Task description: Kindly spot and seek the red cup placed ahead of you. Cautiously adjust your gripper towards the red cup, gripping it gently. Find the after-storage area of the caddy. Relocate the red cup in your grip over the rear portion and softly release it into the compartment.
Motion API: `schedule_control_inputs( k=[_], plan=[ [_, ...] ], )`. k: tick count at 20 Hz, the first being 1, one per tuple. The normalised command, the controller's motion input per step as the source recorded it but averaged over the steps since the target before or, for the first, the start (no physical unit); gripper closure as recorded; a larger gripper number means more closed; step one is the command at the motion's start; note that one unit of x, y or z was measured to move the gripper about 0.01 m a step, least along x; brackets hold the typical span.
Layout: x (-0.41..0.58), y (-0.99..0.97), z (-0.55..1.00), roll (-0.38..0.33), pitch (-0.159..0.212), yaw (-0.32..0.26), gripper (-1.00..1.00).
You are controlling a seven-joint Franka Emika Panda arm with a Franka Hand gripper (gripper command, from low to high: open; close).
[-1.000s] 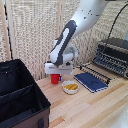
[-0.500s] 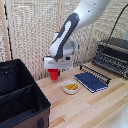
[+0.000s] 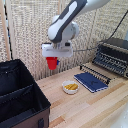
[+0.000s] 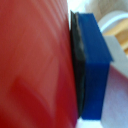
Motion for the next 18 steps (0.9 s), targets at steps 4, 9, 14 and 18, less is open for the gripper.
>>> schedule_control_inputs(
  k=[4,9,14,18],
  plan=[
    [0.027,0.60,1.00,0.000,0.082,0.080,1.00],
    [0.003,0.64,0.99,0.000,0.089,0.078,1.00],
    [-0.064,0.74,0.83,0.024,0.076,0.034,1.00],
    [-0.105,0.76,0.73,0.057,0.059,0.016,1.00]
  ],
)
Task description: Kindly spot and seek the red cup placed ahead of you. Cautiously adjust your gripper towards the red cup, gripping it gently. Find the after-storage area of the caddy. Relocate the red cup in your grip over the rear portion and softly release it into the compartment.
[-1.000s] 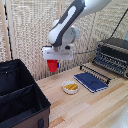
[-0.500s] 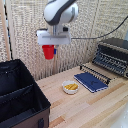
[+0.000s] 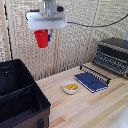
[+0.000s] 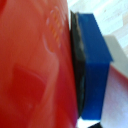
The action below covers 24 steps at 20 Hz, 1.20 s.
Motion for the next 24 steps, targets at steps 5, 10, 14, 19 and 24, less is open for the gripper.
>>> schedule_control_inputs(
  k=[5,10,14,19,24],
  plan=[
    [-0.098,0.82,0.46,0.070,0.077,0.001,1.00],
    [-0.121,0.92,0.07,0.033,0.093,0.000,1.00],
    [-0.151,0.99,-0.24,0.000,0.067,0.000,1.00],
    [-0.181,0.98,-0.56,0.000,0.007,0.009,1.00],
    [-0.086,0.79,-0.70,-0.030,-0.006,0.059,1.00]
  ],
)
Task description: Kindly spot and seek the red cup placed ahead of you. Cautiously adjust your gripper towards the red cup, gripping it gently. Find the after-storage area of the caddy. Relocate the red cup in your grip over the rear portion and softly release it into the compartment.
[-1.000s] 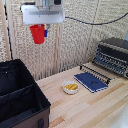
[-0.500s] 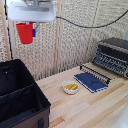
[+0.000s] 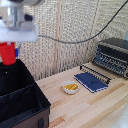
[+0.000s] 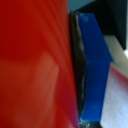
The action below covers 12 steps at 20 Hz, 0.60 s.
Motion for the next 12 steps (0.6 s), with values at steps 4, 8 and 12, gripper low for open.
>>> schedule_control_inputs(
  k=[4,8,12],
  plan=[
    [0.029,0.44,-0.69,-0.078,-0.037,0.108,1.00],
    [0.296,0.04,-0.40,-0.112,-0.113,0.174,1.00],
    [0.445,-0.06,-0.08,-0.044,-0.147,0.206,1.00]
  ],
)
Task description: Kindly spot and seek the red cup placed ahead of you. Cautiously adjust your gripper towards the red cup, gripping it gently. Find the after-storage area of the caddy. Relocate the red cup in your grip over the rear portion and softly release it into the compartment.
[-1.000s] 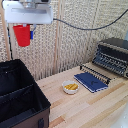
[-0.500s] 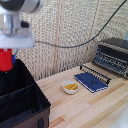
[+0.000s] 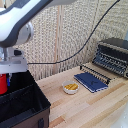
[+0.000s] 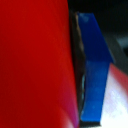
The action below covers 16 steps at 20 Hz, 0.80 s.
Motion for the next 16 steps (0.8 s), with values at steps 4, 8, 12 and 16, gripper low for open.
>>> schedule_control_inputs(
  k=[4,8,12,16],
  plan=[
    [0.451,-0.07,0.12,-0.001,-0.080,0.238,1.00],
    [0.379,-0.02,0.11,-0.036,-0.036,0.265,-1.00],
    [0.272,-0.02,0.17,-0.011,0.061,0.115,-1.00],
    [0.176,-0.09,0.50,0.029,0.144,0.026,-1.00]
  ],
)
